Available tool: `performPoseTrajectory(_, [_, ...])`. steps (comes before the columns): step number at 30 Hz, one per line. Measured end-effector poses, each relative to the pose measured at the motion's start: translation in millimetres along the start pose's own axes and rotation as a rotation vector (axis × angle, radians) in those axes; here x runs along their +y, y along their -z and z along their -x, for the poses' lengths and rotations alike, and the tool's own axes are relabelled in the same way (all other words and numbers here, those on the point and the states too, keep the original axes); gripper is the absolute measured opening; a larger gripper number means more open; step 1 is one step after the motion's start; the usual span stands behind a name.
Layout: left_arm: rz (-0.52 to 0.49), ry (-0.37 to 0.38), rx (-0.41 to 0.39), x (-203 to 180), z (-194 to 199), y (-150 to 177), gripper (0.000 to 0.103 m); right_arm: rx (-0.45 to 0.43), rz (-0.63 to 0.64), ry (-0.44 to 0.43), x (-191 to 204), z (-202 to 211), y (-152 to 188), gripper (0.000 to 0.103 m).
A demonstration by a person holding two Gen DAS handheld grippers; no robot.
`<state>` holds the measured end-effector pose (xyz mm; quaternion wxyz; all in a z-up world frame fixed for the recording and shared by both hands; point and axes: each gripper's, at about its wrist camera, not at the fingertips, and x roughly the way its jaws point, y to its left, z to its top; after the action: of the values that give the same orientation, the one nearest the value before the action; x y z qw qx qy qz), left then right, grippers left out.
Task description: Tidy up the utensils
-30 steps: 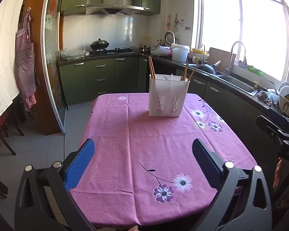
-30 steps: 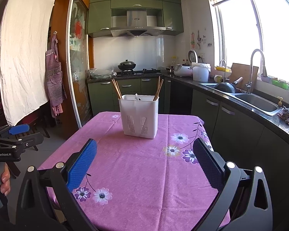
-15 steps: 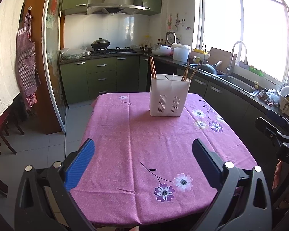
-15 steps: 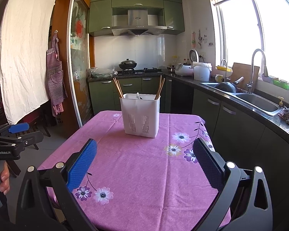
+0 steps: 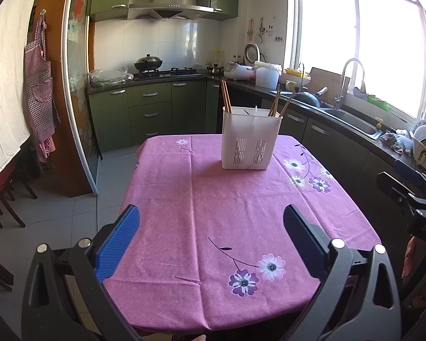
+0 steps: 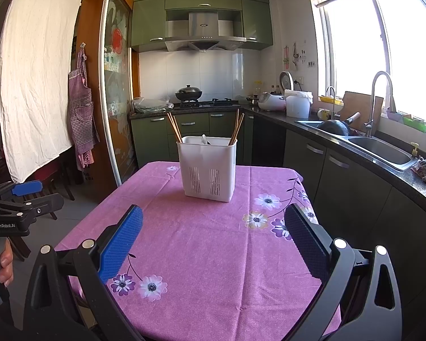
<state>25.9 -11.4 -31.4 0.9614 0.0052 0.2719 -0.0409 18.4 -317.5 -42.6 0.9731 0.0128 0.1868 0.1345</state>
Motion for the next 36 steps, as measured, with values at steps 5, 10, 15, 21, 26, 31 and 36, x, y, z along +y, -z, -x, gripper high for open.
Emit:
performPoseTrajectory(5, [0.005, -0.001, -0.006, 1, 1, 0, 0.096, 0.001, 0.000, 0.000, 0, -1, 0, 0.098])
performPoseTrajectory(10, [-0.004, -0.022, -0.008, 1, 1, 0, 0.096, 0.003, 0.002, -0.001, 1, -3, 2, 0.098])
performPoseTrajectory(15, [-0.003, -0.024, -0.008, 1, 1, 0, 0.096, 0.008, 0.004, 0.000, 1, -5, 3, 0.098])
performPoseTrajectory(21, [0.000, -0.030, -0.003, 3, 0, 0, 0.096, 0.013, 0.005, -0.001, 0, -7, 3, 0.098])
performPoseTrajectory(26, [0.003, -0.039, -0.003, 4, 0, 0, 0.096, 0.021, 0.007, -0.004, 0, -9, 3, 0.098])
performPoseTrajectory(31, [-0.001, -0.046, -0.010, 4, 1, -1, 0.096, 0.024, 0.009, -0.006, 0, -11, 2, 0.098])
performPoseTrajectory(36, [0.008, -0.029, -0.016, 5, 0, -1, 0.096, 0.030, 0.009, -0.006, 0, -13, 3, 0.098])
